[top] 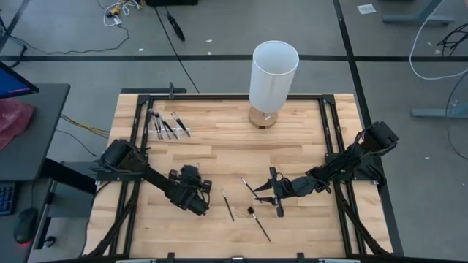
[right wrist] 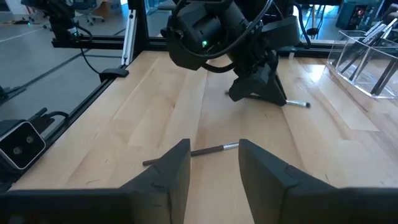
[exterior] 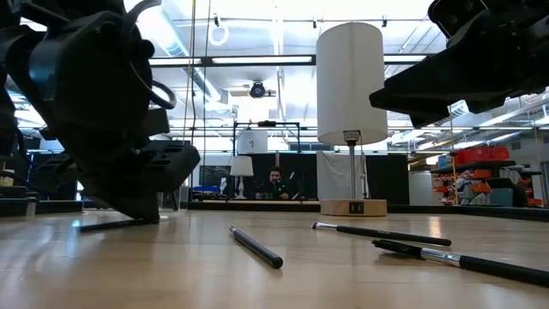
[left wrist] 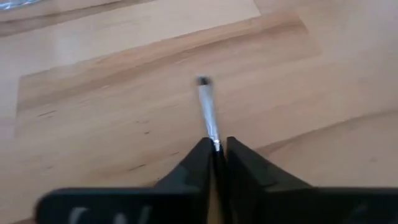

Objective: Put items in baskets/containers
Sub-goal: Put the black eyeshadow brush into the transparent organizer

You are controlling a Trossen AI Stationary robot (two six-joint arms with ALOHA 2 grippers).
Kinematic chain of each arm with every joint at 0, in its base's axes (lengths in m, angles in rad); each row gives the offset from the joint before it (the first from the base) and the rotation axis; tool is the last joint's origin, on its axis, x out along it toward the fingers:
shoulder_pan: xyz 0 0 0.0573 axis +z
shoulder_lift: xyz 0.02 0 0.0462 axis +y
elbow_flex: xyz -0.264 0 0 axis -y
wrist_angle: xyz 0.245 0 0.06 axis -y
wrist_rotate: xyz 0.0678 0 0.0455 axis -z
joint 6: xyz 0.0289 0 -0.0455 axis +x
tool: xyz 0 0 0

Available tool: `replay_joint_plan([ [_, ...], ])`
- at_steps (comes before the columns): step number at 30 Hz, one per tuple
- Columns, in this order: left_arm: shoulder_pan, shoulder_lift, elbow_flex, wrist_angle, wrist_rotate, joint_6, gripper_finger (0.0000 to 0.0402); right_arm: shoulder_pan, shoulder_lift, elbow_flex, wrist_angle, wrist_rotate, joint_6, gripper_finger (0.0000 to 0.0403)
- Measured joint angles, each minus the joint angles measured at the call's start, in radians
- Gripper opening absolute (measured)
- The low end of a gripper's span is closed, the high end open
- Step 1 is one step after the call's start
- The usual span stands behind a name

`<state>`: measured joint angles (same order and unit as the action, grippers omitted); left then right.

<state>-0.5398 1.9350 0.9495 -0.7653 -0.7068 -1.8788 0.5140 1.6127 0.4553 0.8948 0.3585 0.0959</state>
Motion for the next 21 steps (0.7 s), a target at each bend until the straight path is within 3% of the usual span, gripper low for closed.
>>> replay_joint_plan([
  [4, -0.021, 0.0, -0.004, 0.042, -0.011, 0.032, 0.0012, 0.0, 0.0, 0.0, 0.0, 0.0, 0.001, 0.0136],
  [9, -0.062, 0.0, -0.009, 0.088, -0.02, 0.032, 0.0023, 0.0, 0.0, 0.0, 0.0, 0.0, 0.002, 0.0136],
  [14, -0.101, 0.002, -0.041, 0.143, -0.097, -0.049, 0.0023, 0.0, 0.0, 0.0, 0.0, 0.0, 0.005, 0.0136],
  [21, -0.105, 0.002, -0.042, 0.156, -0.118, -0.074, 0.0086, 0.0, 0.0, 0.0, -0.001, 0.0, 0.021, 0.0136],
])
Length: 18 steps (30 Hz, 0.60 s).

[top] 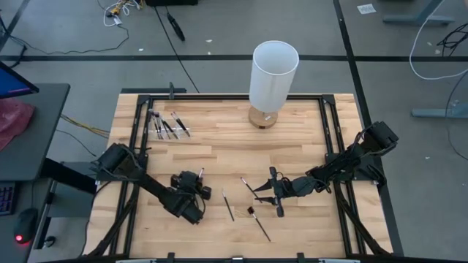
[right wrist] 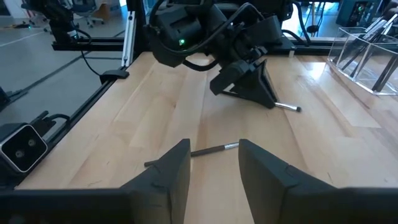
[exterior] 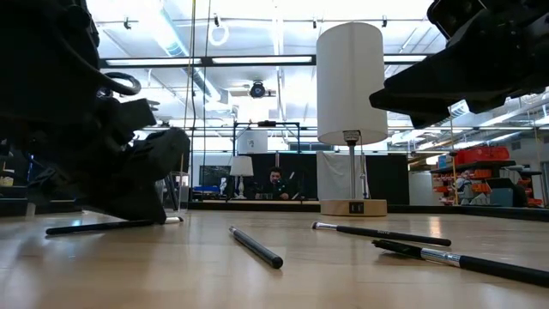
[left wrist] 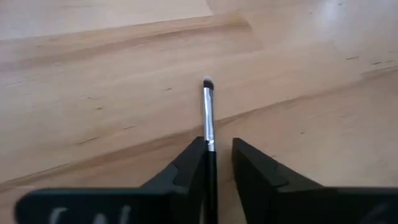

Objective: Put items in baskets/containers
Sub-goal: Put the black eyeshadow brush into the transparent organizer

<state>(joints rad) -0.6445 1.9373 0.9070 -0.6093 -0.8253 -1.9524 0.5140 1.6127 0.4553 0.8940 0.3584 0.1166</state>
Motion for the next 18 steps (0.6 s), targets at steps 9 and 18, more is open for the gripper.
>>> replay_joint_plan([
  [9, -0.002, 0.038, 0.003, -0.01, -0.042, -0.012, 0.013, 0.0, 0.0, 0.0, 0.001, 0.0, 0.006, 0.0136],
  [18, -0.033, 0.105, 0.002, -0.035, -0.111, -0.004, 0.0061, 0.0, 0.0, 0.0, 0.001, 0.0, 0.019, 0.0136],
])
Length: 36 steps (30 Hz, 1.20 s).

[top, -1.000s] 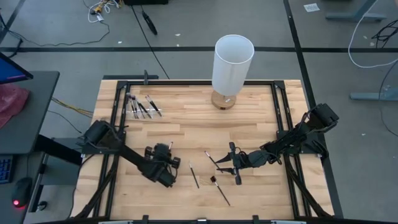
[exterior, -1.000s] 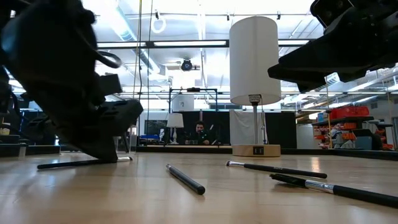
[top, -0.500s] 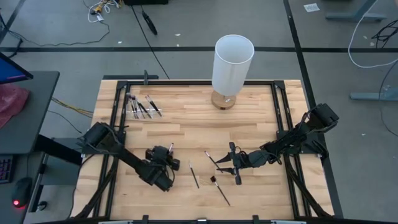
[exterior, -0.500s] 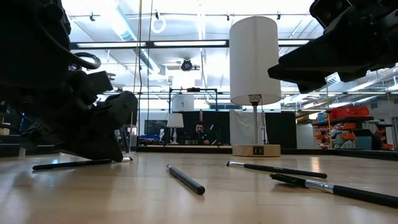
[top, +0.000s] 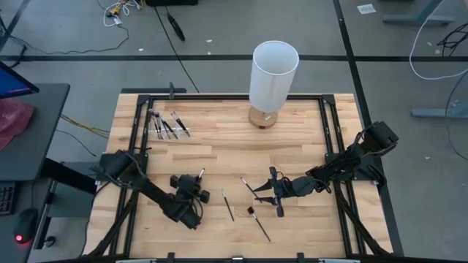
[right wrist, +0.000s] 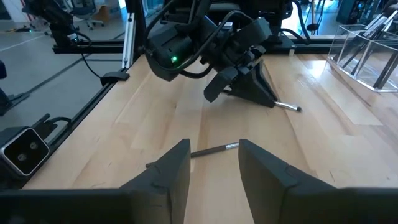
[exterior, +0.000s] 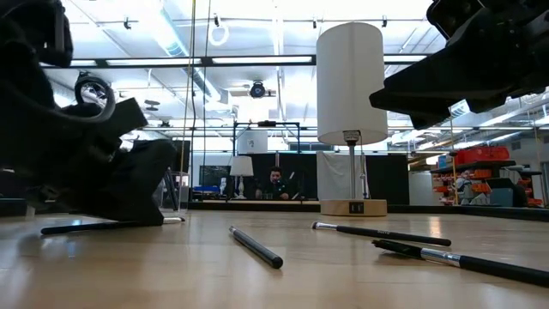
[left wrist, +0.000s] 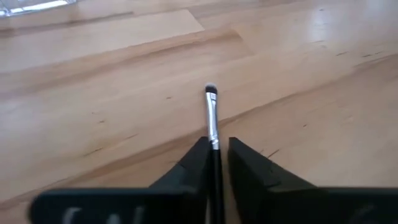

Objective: Put items in baskets/containers
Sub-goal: Put the black eyeshadow brush into the transparent organizer

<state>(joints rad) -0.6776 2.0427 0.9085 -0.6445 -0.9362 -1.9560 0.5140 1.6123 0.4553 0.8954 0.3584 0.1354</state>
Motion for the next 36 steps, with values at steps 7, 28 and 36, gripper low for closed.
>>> replay_joint_plan([
  [7, -0.059, 0.009, -0.037, 0.048, -0.056, -0.029, 0.0015, 0.0, 0.0, 0.0, 0.0, 0.0, -0.001, 0.0136],
  [28, -0.096, -0.038, -0.038, 0.28, -0.138, 0.223, 0.0013, 0.0, 0.0, 0.0, 0.0, 0.0, -0.014, 0.0136],
  [36, -0.097, -0.039, -0.036, 0.401, -0.219, 0.349, 0.0013, 0.0, 0.0, 0.0, 0.0, 0.0, -0.013, 0.0136],
])
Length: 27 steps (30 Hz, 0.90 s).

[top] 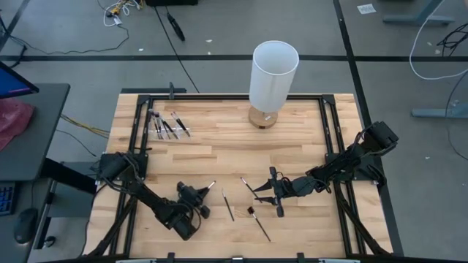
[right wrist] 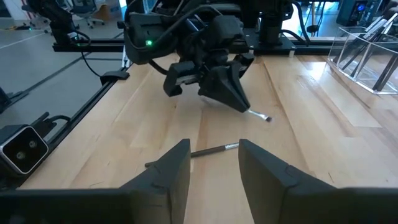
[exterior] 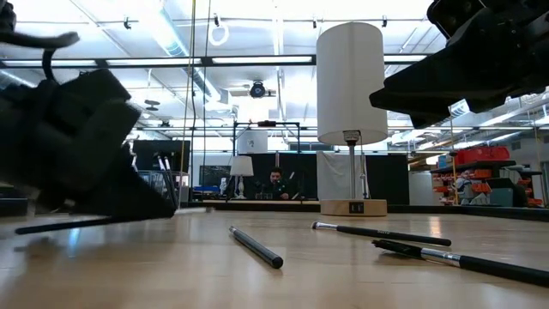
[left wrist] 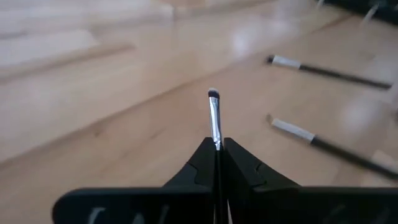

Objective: Put items in baskets/containers
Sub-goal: Put the black eyeshadow brush into the transparent organizer

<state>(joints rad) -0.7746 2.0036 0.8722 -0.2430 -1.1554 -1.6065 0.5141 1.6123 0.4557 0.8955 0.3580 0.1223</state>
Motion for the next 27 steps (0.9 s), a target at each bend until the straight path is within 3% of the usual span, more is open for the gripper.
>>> replay_joint_plan([
  [8, 0.001, -0.014, 0.0, 0.034, -0.101, 0.029, 0.0013, 0.0, 0.0, 0.0, 0.0, 0.0, 0.0, 0.0136],
  [12, 0.004, -0.07, 0.0, 0.093, -0.168, 0.147, 0.0012, -0.003, 0.0, 0.0, 0.0, 0.0, 0.001, 0.0136],
  [19, 0.053, -0.161, 0.017, 0.394, -0.138, 0.661, 0.0013, -0.051, 0.097, 0.0, 0.138, 0.0, 0.064, 0.0143],
  [23, 0.107, -0.162, 0.041, 0.629, -0.036, 0.974, 0.0013, -0.079, 0.208, 0.009, 0.351, 0.0, 0.106, 0.017],
  [27, 0.154, -0.162, 0.048, 0.763, 0.007, 1.158, 0.0014, -0.085, 0.287, 0.036, 0.487, -0.01, 0.111, 0.0204],
])
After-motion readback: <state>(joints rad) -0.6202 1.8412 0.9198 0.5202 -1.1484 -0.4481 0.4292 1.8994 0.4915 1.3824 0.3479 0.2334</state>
